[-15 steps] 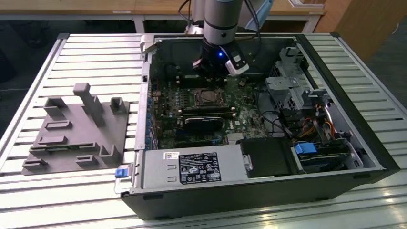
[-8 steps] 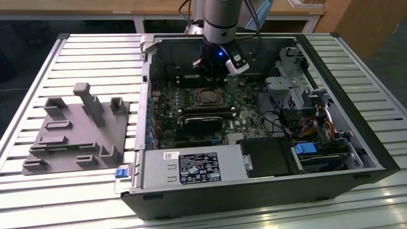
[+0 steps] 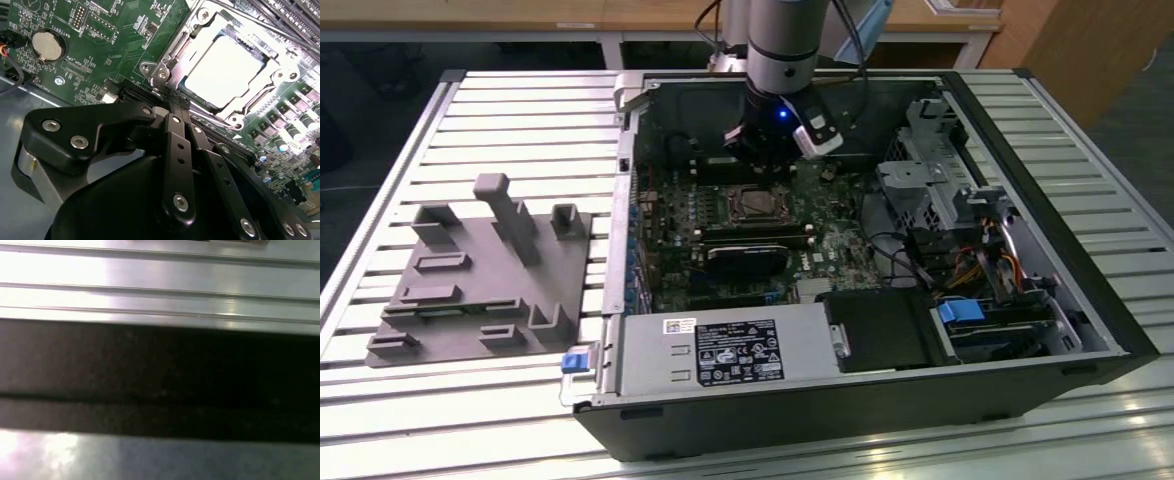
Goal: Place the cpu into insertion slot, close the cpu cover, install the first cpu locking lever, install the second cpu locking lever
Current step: 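Install the first cpu locking lever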
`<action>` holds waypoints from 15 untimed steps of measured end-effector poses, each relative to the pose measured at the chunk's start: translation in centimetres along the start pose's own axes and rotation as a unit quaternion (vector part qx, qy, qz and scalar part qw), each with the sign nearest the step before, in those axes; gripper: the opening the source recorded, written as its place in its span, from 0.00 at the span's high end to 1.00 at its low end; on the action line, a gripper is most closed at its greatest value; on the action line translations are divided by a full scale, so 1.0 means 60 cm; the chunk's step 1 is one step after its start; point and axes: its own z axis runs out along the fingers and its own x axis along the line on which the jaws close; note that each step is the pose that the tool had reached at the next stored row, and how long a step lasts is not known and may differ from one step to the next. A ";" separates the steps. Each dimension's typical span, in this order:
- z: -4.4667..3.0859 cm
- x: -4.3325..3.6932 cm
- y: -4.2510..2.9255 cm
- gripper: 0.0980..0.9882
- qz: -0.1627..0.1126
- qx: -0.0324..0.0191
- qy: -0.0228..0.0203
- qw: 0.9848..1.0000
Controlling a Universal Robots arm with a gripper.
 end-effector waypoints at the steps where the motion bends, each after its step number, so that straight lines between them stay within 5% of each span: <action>1: 0.001 0.000 0.000 0.99 0.000 0.001 0.000 1.000; 15: 0.000 0.000 0.000 0.99 0.000 0.006 0.000 1.000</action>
